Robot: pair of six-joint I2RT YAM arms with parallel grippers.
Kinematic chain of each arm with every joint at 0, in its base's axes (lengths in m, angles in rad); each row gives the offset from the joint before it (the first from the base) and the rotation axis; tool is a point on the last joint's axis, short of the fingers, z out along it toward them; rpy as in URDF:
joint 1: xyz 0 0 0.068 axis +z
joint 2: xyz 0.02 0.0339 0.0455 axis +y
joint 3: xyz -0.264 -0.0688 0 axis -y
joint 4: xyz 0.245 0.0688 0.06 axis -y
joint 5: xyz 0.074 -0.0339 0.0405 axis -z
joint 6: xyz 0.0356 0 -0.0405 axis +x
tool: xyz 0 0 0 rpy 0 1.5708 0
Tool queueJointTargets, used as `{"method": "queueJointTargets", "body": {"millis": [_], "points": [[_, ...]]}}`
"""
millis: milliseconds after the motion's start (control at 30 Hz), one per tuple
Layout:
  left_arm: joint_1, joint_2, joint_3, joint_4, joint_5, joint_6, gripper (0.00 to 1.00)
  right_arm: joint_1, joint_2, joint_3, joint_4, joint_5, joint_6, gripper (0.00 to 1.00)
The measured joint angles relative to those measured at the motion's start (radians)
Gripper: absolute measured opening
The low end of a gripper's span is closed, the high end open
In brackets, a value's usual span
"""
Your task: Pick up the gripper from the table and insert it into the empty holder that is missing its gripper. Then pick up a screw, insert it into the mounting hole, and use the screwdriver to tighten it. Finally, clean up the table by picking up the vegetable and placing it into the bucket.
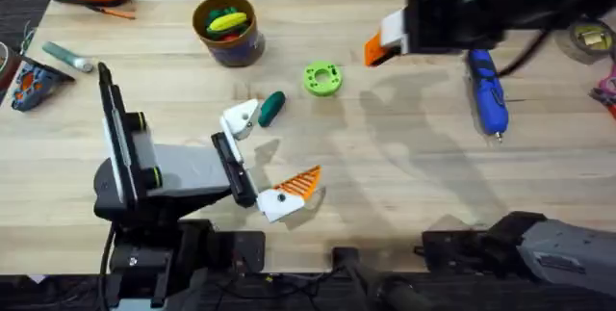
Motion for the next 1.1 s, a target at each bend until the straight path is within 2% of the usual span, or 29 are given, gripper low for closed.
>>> {"method": "queueJointTargets", "body": {"millis": [167,300,467,733,1100], "points": [[0.0,0.0,0.0,0.0,0.0,0.0,0.986,-0.053,-0.064,0.0,0.0,-0.084,-0.022,0.005],[0.0,0.0,0.0,0.0,0.0,0.0,0.986,-0.059,-0.083,-0.006,0.04,-0.152,-0.038,0.005],[0.0,0.0,0.0,0.0,0.0,0.0,0.985,-0.07,-0.132,-0.103,0.182,-0.28,-0.045,0.005],[0.0,0.0,0.0,0.0,0.0,0.0,0.985,-0.201,-0.188,-0.357,0.428,-0.652,-0.059,0.004],[0.0,0.0,0.0,0.0,0.0,0.0,0.985,-0.309,-0.193,-0.564,0.652,-1.107,-0.114,0.004]]}}
